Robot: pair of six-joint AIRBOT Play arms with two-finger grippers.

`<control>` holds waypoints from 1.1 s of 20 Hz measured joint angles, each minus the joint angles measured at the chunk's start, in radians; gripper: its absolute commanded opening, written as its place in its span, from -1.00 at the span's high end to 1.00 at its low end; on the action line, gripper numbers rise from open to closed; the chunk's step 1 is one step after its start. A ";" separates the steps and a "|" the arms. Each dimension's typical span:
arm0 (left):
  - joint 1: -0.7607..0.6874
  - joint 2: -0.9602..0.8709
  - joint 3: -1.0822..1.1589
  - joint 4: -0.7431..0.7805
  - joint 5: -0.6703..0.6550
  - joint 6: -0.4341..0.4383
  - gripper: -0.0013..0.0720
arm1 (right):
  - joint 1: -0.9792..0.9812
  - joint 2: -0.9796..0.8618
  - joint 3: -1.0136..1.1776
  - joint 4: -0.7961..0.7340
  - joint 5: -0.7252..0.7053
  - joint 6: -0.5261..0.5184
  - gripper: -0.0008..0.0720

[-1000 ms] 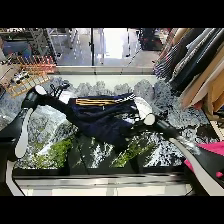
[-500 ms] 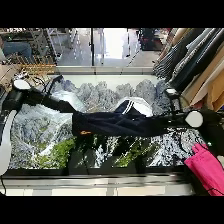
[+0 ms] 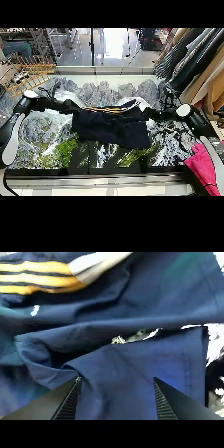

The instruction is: Fold the clothes and pants, and hang the long-sleeved shirts on hangers.

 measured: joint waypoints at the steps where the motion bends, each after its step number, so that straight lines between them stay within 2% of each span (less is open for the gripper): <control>1: 0.016 -0.008 -0.001 0.002 -0.001 -0.005 0.02 | -0.023 -0.013 0.003 0.006 0.037 -0.010 -0.45; 2: 0.032 -0.011 -0.001 0.003 -0.003 -0.007 0.03 | -0.050 -0.024 0.002 0.006 0.093 -0.023 -0.39; 6: 0.103 0.000 -0.002 0.040 -0.066 -0.012 -0.06 | -0.127 -0.042 -0.063 0.007 0.294 -0.096 -0.39; 7: 0.112 0.005 -0.002 0.049 -0.085 -0.014 -0.17 | -0.137 -0.044 -0.087 0.008 0.301 -0.109 -0.39; 8: 0.118 0.008 -0.002 0.063 -0.103 -0.014 -0.39 | -0.143 -0.047 -0.106 0.008 0.294 -0.117 -0.39; 9: 0.117 0.009 -0.002 0.074 -0.117 -0.014 -0.42 | -0.148 -0.050 -0.122 0.011 0.271 -0.125 -0.38; 15: 0.030 0.014 -0.008 0.245 -0.151 0.005 -0.41 | -0.158 -0.085 -0.155 0.030 0.221 -0.140 -0.38; 17: -0.001 0.011 -0.014 0.272 -0.122 0.018 -0.41 | -0.159 -0.092 -0.158 0.031 0.232 -0.150 -0.25; 22: -0.053 -0.024 -0.021 0.302 -0.085 0.031 -0.38 | -0.159 -0.100 -0.161 0.032 0.256 -0.168 -0.25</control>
